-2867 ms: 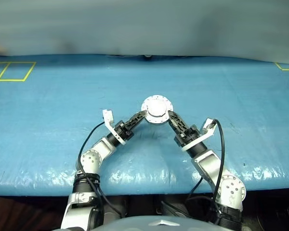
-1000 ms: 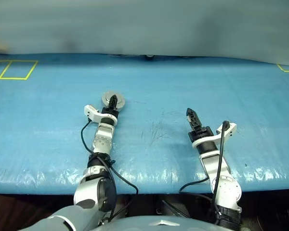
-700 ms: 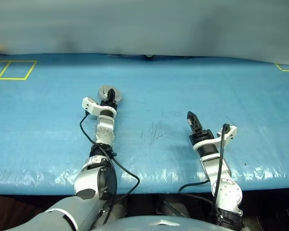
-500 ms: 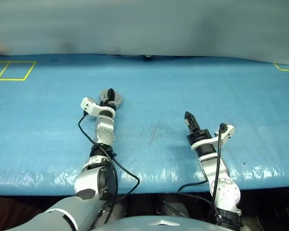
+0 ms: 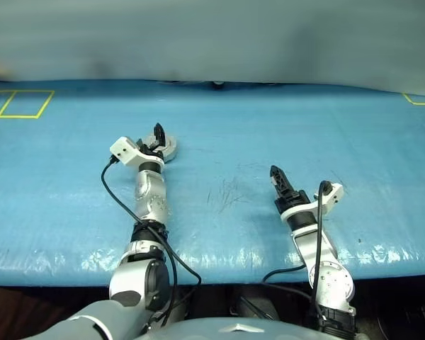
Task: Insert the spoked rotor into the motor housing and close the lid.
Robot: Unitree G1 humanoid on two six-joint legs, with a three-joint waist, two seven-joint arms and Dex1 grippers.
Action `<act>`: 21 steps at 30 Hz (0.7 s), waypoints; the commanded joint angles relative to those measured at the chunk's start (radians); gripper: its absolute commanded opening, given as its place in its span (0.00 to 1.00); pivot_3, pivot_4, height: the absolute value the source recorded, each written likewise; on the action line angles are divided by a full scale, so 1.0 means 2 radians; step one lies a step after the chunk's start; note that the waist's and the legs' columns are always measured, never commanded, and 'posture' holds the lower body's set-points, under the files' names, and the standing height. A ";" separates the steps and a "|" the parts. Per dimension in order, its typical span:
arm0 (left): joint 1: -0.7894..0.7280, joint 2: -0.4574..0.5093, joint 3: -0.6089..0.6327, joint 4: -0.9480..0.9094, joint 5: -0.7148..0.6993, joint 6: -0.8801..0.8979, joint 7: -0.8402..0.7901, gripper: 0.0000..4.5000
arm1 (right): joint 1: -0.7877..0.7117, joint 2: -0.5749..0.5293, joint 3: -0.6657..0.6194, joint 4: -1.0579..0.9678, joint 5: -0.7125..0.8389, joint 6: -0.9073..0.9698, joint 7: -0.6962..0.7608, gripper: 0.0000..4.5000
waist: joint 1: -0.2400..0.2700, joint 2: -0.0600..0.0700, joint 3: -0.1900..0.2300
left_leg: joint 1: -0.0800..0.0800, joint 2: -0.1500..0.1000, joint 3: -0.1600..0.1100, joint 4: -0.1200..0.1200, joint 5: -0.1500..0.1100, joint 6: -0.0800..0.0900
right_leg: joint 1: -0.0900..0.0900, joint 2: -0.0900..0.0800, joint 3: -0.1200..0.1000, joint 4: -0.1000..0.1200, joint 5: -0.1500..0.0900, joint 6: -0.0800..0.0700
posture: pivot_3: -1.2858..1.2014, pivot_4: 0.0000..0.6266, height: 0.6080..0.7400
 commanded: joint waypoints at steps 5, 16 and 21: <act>0.003 0.017 -0.039 -0.034 0.046 -0.030 -0.032 0.99 | -0.003 -0.015 0.006 -0.015 -0.046 -0.020 0.019 0.88 | -0.001 0.000 0.000 | 0.000 0.000 0.000 0.000 0.000 0.000 | 0.000 0.000 0.000 0.000 0.000 0.000 | 0.52 0.24 1.00; 0.094 0.133 -0.245 -0.122 0.127 0.004 -0.337 0.99 | 0.024 -0.161 0.078 0.002 -0.277 -0.121 0.123 0.88 | -0.004 0.001 -0.001 | 0.002 0.001 0.002 0.000 0.000 0.000 | 0.000 0.001 0.002 0.000 0.000 0.000 | 0.52 0.24 1.00; 0.108 0.186 -0.295 -0.138 0.163 0.004 -0.400 0.99 | 0.026 -0.200 0.108 0.004 -0.302 -0.129 0.185 0.88 | -0.003 0.001 -0.001 | 0.003 0.002 0.002 0.000 0.001 -0.001 | 0.002 0.002 0.001 0.001 0.000 -0.001 | 0.52 0.24 1.00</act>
